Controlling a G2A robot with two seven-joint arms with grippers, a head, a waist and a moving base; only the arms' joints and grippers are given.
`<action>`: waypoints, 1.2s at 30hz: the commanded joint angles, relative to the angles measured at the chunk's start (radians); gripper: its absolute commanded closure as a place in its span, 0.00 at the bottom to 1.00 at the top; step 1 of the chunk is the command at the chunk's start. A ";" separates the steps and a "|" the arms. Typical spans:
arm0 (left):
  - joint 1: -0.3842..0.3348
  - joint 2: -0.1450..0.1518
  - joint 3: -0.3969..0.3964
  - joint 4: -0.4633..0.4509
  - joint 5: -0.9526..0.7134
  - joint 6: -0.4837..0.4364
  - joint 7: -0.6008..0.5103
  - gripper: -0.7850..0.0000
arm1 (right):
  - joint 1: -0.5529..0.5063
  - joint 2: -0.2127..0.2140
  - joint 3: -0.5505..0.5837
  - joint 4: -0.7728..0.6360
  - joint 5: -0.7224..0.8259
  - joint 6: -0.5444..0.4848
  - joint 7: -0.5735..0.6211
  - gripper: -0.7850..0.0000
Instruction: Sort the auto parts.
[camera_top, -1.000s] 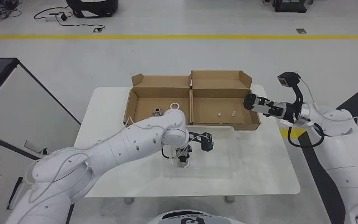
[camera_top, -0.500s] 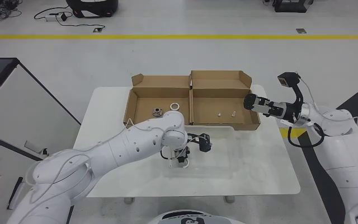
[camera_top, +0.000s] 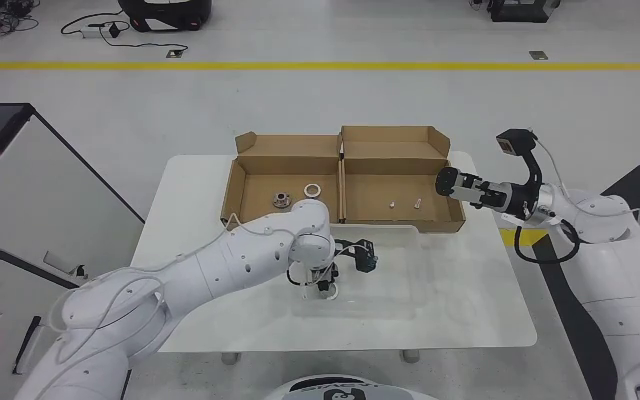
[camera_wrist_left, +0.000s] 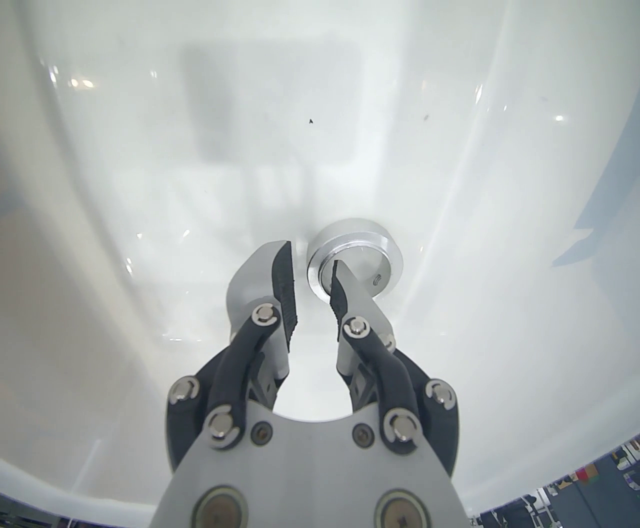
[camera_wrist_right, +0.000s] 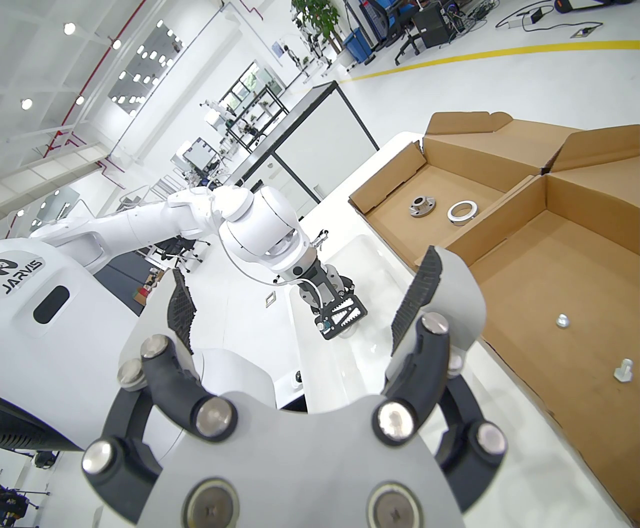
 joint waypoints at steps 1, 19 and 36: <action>0.001 -0.002 0.000 0.004 0.001 0.000 0.001 0.74 | 0.000 0.000 0.000 0.000 0.000 0.000 0.000 0.00; 0.007 -0.028 0.000 0.048 0.009 -0.014 0.014 1.00 | 0.000 0.000 0.000 0.000 0.000 0.000 0.000 0.00; -0.123 0.033 -0.015 -0.103 -0.098 -0.006 0.006 1.00 | 0.000 0.000 0.000 0.000 0.000 0.000 0.000 0.00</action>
